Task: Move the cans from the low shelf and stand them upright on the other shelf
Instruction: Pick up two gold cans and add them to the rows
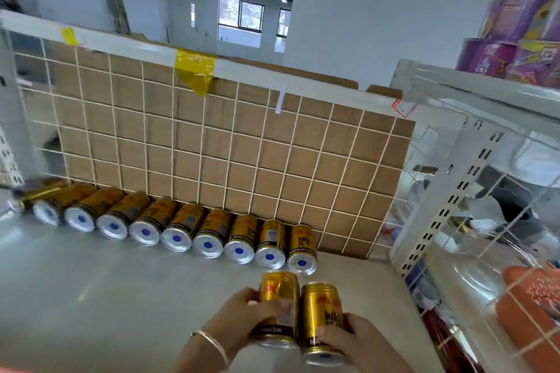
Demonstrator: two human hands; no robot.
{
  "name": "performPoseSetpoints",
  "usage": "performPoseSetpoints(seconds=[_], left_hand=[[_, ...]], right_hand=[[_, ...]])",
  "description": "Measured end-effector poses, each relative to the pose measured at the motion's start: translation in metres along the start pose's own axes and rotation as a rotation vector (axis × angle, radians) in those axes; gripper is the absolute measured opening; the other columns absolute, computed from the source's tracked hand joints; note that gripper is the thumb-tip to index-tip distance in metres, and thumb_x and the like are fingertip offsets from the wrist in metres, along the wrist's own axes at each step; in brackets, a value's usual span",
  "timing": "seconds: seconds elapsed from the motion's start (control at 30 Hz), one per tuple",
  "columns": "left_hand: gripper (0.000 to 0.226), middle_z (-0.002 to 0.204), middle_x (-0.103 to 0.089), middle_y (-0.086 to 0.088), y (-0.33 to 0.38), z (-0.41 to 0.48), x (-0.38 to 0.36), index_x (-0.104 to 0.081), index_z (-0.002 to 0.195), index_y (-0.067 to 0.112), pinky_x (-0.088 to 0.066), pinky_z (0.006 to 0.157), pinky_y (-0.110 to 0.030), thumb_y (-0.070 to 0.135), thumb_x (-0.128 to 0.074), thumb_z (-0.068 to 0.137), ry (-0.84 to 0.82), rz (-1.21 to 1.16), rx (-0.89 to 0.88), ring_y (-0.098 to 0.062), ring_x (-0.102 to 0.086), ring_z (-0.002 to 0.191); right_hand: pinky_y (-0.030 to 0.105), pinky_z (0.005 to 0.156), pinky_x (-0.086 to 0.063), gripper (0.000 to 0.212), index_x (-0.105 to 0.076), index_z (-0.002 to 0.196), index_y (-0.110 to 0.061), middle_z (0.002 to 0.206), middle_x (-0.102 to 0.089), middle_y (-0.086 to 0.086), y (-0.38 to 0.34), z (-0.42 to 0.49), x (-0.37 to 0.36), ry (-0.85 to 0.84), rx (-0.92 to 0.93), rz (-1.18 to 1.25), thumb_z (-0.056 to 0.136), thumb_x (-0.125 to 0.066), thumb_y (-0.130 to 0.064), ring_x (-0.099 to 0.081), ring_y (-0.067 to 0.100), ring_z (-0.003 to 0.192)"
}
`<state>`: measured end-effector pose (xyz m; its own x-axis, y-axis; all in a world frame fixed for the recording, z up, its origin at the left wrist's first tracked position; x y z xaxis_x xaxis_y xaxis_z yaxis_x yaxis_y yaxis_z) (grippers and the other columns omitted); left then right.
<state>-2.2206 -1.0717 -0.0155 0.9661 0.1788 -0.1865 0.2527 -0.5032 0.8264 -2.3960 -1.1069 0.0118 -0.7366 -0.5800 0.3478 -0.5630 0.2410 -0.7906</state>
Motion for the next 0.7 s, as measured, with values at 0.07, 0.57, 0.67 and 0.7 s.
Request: performPoseSetpoints(seconds=[0.07, 0.57, 0.67, 0.7], left_hand=[[0.051, 0.099, -0.066, -0.022, 0.004, -0.021, 0.032, -0.053, 0.109, -0.001, -0.056, 0.064, -0.035, 0.013, -0.081, 0.068, 0.043, -0.043, -0.043, -0.031, -0.069, 0.081], [0.068, 0.082, -0.067, -0.029, -0.056, -0.221, 0.322, -0.068, 0.082, -0.006, -0.051, 0.084, -0.052, 0.037, -0.087, 0.032, 0.425, -0.227, -0.248, -0.038, -0.065, 0.079], [0.048, 0.063, -0.064, -0.017, -0.061, -0.264, 0.354, -0.066, 0.067, 0.001, -0.05, 0.072, -0.039, 0.031, -0.08, 0.031, 0.474, -0.284, -0.259, -0.028, -0.062, 0.065], [0.045, 0.059, -0.063, -0.013, -0.065, -0.274, 0.364, -0.064, 0.064, 0.005, -0.049, 0.067, -0.036, 0.031, -0.078, 0.03, 0.492, -0.313, -0.259, -0.025, -0.06, 0.059]], right_hand=[[0.012, 0.064, -0.046, 0.046, -0.068, 0.1, -0.017, 0.086, -0.075, -0.003, -0.022, -0.002, -0.029, -0.039, 0.049, -0.008, 0.063, -0.077, -0.042, -0.069, 0.005, 0.08], [0.012, 0.059, -0.046, 0.053, -0.073, 0.091, -0.013, 0.075, -0.076, -0.002, -0.138, -0.052, -0.339, -0.297, 0.251, -0.072, 0.048, -0.069, -0.044, -0.07, 0.005, 0.07], [0.016, 0.063, -0.045, 0.053, -0.075, 0.082, -0.019, 0.073, -0.075, -0.006, -0.152, -0.063, -0.385, -0.307, 0.292, -0.103, 0.042, -0.066, -0.052, -0.069, 0.003, 0.071], [0.018, 0.065, -0.045, 0.049, -0.075, 0.08, -0.018, 0.074, -0.075, -0.004, -0.156, -0.066, -0.399, -0.319, 0.29, -0.105, 0.046, -0.066, -0.053, -0.069, 0.003, 0.072]])
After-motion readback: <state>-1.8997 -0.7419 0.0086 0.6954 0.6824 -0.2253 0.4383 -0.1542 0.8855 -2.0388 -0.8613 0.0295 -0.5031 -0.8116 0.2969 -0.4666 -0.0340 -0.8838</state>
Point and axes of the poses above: each hand's wrist, its own z-axis towards the middle knuckle, its own x-axis out of the back of the hand, y = z × x, the point moved 8 cm from there along z, towards the middle knuckle
